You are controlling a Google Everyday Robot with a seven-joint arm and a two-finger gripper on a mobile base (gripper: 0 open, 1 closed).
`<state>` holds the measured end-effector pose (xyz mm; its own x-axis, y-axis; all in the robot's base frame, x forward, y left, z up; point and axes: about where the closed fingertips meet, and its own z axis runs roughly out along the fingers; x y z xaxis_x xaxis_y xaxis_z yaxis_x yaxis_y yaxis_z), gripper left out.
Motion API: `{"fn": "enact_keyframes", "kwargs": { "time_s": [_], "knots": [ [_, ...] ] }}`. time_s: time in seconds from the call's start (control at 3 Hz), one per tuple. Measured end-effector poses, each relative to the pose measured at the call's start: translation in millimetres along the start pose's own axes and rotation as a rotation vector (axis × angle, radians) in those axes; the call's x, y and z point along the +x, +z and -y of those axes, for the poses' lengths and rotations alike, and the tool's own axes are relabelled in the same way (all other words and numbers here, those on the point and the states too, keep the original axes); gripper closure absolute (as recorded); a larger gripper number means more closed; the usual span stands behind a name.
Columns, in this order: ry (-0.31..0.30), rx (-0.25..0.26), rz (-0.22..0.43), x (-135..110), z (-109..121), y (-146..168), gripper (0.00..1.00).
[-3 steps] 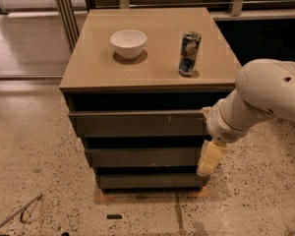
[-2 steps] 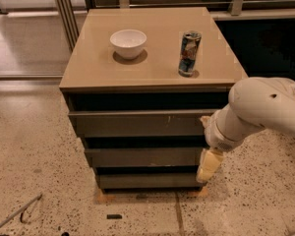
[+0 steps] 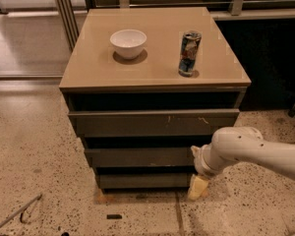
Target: Open bottom drawer
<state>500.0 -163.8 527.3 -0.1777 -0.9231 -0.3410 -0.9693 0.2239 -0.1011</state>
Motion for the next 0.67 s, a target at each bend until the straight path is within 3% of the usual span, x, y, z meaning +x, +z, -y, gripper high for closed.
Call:
{"fn": "enact_keyframes", "kwargs": {
  "time_s": [0.33,0.67],
  "knots": [
    [0.030,-0.070,0.014,10.0,-20.8,38.8,0.00],
    [0.030,-0.070,0.014,10.1,-20.8,39.0,0.00]
  ]
}}
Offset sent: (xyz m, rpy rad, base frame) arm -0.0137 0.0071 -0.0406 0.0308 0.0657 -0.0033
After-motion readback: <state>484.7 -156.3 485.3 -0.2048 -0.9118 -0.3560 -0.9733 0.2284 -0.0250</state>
